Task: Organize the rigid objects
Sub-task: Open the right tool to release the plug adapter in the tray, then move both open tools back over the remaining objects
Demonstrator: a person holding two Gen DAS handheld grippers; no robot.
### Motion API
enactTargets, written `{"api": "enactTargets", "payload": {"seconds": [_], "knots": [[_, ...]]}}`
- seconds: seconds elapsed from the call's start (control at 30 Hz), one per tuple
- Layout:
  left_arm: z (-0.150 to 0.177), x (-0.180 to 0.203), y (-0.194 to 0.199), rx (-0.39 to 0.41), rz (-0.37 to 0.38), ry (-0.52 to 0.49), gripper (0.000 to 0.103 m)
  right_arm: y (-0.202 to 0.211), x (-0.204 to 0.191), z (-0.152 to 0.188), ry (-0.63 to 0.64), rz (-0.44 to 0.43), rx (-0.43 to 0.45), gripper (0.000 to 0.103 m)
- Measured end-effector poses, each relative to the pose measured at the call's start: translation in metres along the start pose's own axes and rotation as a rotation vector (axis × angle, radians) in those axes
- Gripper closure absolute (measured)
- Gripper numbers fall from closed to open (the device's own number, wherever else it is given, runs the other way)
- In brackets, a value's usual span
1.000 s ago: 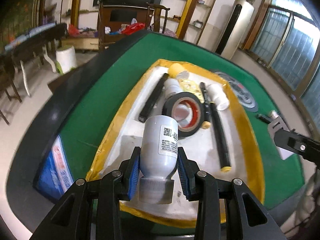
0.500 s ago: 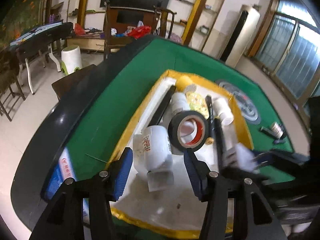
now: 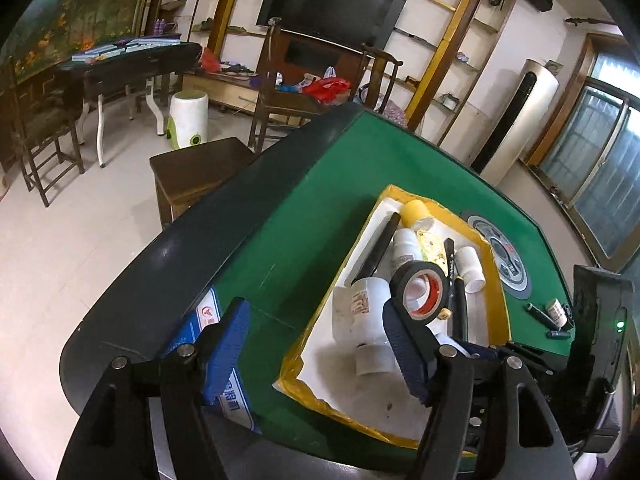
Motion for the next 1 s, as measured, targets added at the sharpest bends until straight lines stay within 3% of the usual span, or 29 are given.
{"api": "enactTargets", "payload": {"seconds": [0.07,0.17,0.37,0.67,0.8,1.0], "knots": [[0.001,0.004,0.000,-0.003,-0.002,-0.007,0.031,0.006,0.000,0.000,-0.001,-0.012,0.016,0.047],[0.000,0.013,0.003,-0.003,-0.005,-0.026,0.031,0.018,0.004,-0.002,-0.015,-0.021,0.051,0.037],[-0.003,0.044,0.016,0.020,0.012,-0.086,0.031,0.053,0.029,-0.004,-0.076,-0.027,0.154,0.037],[-0.003,0.146,0.029,0.073,-0.034,-0.333,0.029,0.122,0.132,0.026,-0.323,0.088,0.379,0.030],[0.007,0.191,0.028,0.059,-0.020,-0.428,0.027,0.133,0.165,0.042,-0.380,0.164,0.405,0.029],[0.027,0.230,0.021,0.029,-0.097,-0.555,0.027,0.149,0.182,0.059,-0.376,0.220,0.440,0.024]]}}
Point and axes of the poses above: each gripper's, at about its wrist camera, not at the fingertips, and y roughly against the way its jaws point, x to its right, z to its underside, the point moved 7 cm from there along -y, roughly the way its jaws point, and after that the axes turned 12 degrees about -y, right-handed, at the moved point
